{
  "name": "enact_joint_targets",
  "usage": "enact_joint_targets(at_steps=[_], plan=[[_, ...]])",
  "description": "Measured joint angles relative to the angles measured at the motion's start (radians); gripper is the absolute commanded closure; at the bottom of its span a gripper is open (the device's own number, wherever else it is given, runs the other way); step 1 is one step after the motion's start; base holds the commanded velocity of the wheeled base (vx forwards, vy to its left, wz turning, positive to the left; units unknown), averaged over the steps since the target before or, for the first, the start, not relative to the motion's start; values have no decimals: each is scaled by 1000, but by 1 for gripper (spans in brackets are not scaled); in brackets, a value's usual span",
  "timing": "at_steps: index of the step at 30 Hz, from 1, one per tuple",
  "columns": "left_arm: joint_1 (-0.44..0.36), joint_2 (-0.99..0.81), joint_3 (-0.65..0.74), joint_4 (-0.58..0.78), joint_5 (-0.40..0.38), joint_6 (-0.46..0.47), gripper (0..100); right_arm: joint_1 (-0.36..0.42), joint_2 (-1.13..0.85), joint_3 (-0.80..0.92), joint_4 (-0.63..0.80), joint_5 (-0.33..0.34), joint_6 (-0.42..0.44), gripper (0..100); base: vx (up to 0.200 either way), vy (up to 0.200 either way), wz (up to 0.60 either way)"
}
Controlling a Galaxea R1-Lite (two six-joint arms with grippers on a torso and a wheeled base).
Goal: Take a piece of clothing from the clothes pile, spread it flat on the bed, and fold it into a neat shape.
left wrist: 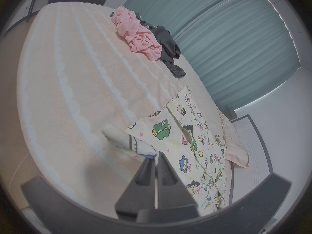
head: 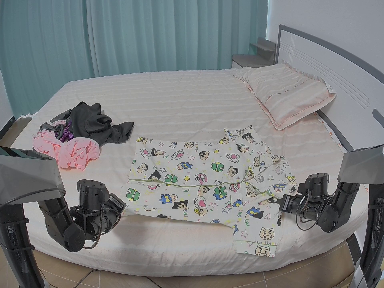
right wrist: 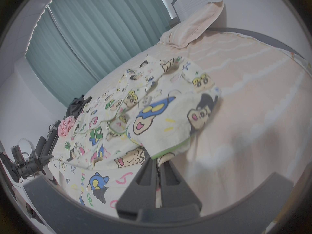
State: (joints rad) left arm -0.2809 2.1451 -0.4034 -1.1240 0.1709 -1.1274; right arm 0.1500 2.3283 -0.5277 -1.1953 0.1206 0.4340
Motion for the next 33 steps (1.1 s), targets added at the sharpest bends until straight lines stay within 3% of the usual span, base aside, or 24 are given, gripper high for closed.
enact_joint_targets(at_steps=[8,9,19,33], plan=[[-3,7,-3,0,0,1,100,-36,1,-110,62,1,-16,100,0,0,0],[-4,10,-4,0,0,1,100,-38,2,-127,80,1,-20,0,0,0,0],[-8,32,-15,0,2,2,100,-62,11,-151,119,15,-36,0,0,0,0],[-8,43,-22,0,1,1,100,-171,-113,108,30,62,-33,0,0,0,0]])
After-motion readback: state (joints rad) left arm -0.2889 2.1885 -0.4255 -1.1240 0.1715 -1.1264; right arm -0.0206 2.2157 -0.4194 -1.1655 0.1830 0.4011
